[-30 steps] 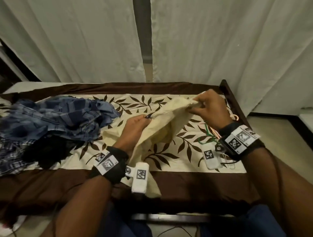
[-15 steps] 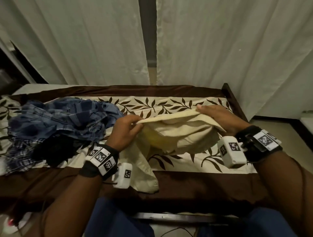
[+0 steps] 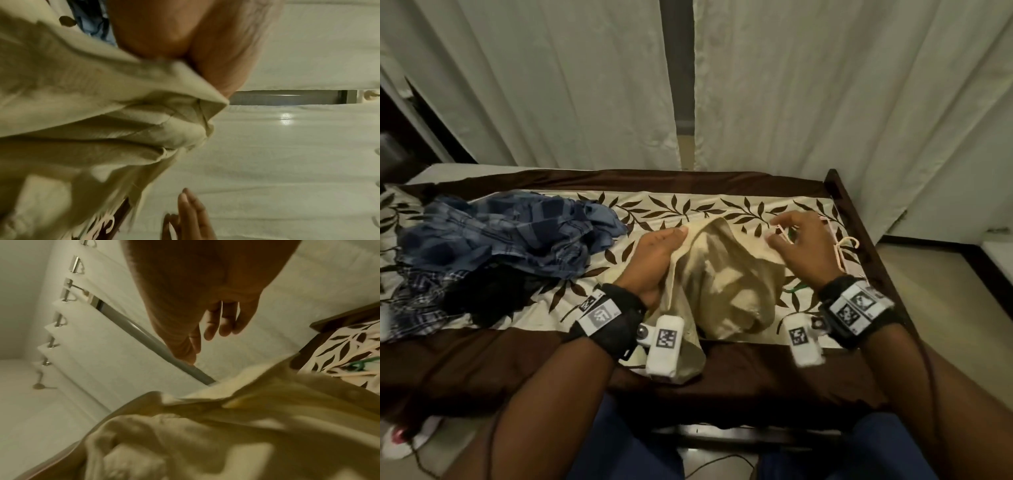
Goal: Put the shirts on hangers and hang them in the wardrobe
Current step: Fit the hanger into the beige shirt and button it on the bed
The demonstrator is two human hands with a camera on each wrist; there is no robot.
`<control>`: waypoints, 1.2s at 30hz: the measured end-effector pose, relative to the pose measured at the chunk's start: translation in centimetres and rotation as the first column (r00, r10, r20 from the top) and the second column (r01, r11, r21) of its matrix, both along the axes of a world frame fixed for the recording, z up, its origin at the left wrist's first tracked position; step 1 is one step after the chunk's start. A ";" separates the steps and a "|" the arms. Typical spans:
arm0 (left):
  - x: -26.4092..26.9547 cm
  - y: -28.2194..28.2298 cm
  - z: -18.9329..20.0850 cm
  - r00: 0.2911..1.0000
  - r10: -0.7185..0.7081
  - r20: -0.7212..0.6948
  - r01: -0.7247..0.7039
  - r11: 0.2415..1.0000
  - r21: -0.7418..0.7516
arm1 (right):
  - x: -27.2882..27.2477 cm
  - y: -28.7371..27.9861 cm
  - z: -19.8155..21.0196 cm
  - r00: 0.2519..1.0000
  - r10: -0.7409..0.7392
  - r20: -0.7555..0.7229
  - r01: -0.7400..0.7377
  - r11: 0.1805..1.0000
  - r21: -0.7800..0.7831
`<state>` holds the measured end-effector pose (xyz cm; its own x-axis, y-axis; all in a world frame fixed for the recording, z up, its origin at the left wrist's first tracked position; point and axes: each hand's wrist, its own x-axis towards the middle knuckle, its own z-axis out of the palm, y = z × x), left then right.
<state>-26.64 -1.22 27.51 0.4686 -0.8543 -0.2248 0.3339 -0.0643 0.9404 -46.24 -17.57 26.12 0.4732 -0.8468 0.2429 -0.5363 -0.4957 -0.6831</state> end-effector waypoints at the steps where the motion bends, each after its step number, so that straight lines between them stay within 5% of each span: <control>1: -0.7 -0.1 0.0 0.999 -0.022 -0.043 0.022 1.000 -0.004 | 0.4 1.3 0.3 0.997 0.052 0.065 -0.057 0.995 0.082; 5: -3.2 -0.2 -0.4 0.968 -0.246 -0.054 0.241 0.966 -0.093 | 1.8 5.9 1.5 0.922 0.274 0.272 -0.381 0.764 0.520; 12: -3.6 0.9 0.3 0.884 -0.465 0.049 0.467 0.872 -0.146 | 1.1 6.4 2.5 0.842 0.510 0.176 -0.538 0.773 0.335; 15: -2.7 0.7 0.2 0.839 -0.246 0.486 0.286 0.958 -0.008 | 0.7 6.0 3.7 0.870 0.492 0.047 -0.487 0.838 0.248; 18: -1.7 0.1 -0.9 0.728 0.057 0.683 -0.034 0.998 -0.047 | 0.2 5.1 6.1 0.866 0.500 0.008 -0.482 0.830 0.281; 22: -1.8 -0.2 -1.9 0.584 -0.077 0.808 -0.030 0.993 0.116 | -0.7 4.5 9.8 0.855 0.513 0.083 -0.511 0.801 0.313; 25: -2.0 -0.6 -2.3 0.611 -0.165 0.774 0.051 0.984 0.169 | -1.3 3.8 11.7 0.847 0.524 0.094 -0.527 0.801 0.284; 29: -0.7 -1.7 -1.0 0.864 0.018 0.504 -0.026 1.000 0.010 | -2.3 2.7 12.3 0.842 0.519 0.146 -0.539 0.805 0.248; 31: 0.1 -2.0 0.3 0.915 0.055 0.399 -0.027 0.997 -0.077 | -2.8 2.1 12.3 0.851 0.497 0.170 -0.525 0.816 0.242; 36: -1.9 -2.6 1.0 0.704 -0.294 0.646 0.372 0.928 0.017 | -3.4 1.5 12.3 0.855 0.479 0.197 -0.517 0.814 0.263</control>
